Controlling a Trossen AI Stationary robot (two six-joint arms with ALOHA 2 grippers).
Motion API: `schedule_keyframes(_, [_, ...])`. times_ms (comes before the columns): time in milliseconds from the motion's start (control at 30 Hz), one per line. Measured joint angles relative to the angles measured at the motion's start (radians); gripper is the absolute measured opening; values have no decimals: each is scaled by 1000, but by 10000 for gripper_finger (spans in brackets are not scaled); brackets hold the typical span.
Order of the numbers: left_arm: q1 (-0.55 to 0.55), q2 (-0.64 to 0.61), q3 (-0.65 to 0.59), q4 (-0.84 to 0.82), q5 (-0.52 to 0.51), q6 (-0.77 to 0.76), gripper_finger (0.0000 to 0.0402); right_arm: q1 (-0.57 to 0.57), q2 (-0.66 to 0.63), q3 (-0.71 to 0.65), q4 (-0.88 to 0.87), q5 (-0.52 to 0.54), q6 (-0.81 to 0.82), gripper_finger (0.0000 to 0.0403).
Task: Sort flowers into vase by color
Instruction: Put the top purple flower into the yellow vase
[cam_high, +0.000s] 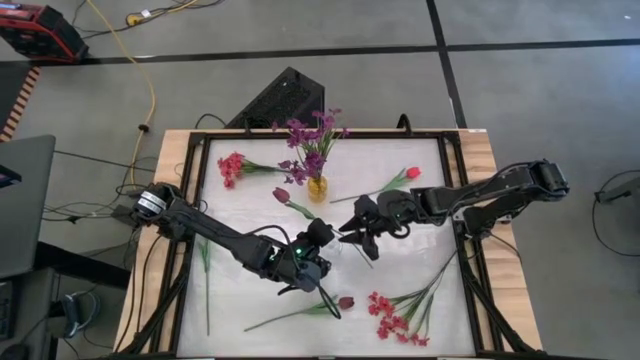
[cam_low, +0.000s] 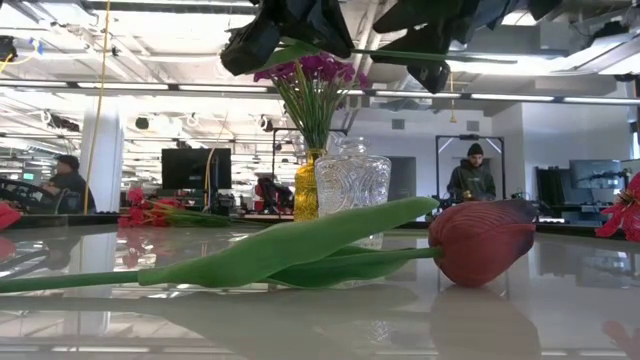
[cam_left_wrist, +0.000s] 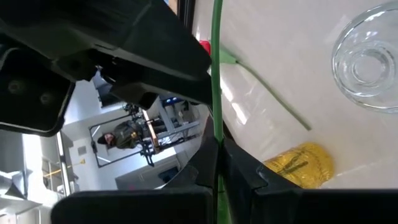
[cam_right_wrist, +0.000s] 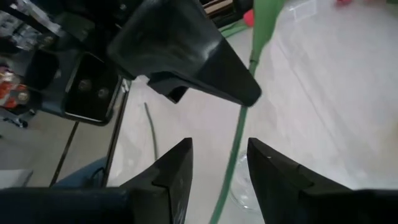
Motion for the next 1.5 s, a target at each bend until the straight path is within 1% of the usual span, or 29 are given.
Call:
schedule_keyframes(100, [0, 0, 0, 0, -1, -6, 0, 0, 1, 0, 1, 0, -22, 163])
schedule_keyframes(267, [0, 0, 0, 0, -5, -11, 0, -1, 1, 0, 0, 0, -33, 122])
schedule_keyframes(400, [-1, 0, 0, -1, -57, -32, 0, -2, 1, 0, 0, 2, -33, 94])
schedule_keyframes(700, [-1, 0, 0, 0, -70, -49, 0, -2, 1, 0, -3, 5, -34, 72])
schedule_keyframes(767, [-1, -1, 0, 0, -70, -48, 0, -2, 1, 0, -6, 6, -41, 57])
schedule_keyframes(867, [-2, -1, 0, -1, -71, -51, 0, -2, 1, 0, -8, 8, -75, 22])
schedule_keyframes(967, [-2, -2, 0, -1, -70, -57, 4, -2, 1, 0, -8, 8, -89, 16])
schedule_keyframes(1067, [-2, -2, 0, -1, -71, -64, 24, -2, 1, 0, -4, 7, -94, 16])
schedule_keyframes(1233, [-25, -2, 0, -9, -117, -175, 78, -23, -23, 0, -37, 14, -128, 16])
schedule_keyframes(1333, [-52, -2, 0, -29, -169, -257, 110, -46, -51, 0, -93, 72, -149, 16])
schedule_keyframes(1400, [-82, -2, 0, -54, -208, -335, 126, -61, -82, -20, -90, 115, -149, 16])
schedule_keyframes(1500, [-136, -7, 0, -169, -221, -477, 138, -83, -149, -80, -65, 165, -146, 16])
